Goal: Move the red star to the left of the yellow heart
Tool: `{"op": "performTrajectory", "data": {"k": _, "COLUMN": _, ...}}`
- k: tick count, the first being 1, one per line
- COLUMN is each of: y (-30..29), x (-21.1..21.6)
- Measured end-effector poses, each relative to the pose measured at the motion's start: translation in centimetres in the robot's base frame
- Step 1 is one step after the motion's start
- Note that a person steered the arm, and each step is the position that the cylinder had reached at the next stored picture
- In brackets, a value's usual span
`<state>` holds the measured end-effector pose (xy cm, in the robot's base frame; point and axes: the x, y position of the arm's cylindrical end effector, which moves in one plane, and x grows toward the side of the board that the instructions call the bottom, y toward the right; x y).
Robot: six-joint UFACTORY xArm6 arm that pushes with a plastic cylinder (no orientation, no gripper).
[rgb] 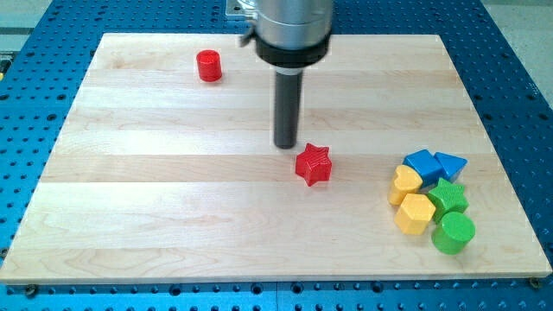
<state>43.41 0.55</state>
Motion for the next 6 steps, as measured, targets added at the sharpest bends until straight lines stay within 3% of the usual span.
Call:
{"op": "performTrajectory", "data": {"k": 1, "y": 2.2, "x": 4.6}}
{"op": "performTrajectory", "data": {"k": 2, "y": 7.8, "x": 5.3}}
{"op": "performTrajectory", "data": {"k": 4, "y": 8.5, "x": 6.5}}
{"op": "performTrajectory", "data": {"k": 5, "y": 7.4, "x": 7.2}}
{"op": "performTrajectory", "data": {"k": 6, "y": -2.3, "x": -0.1}}
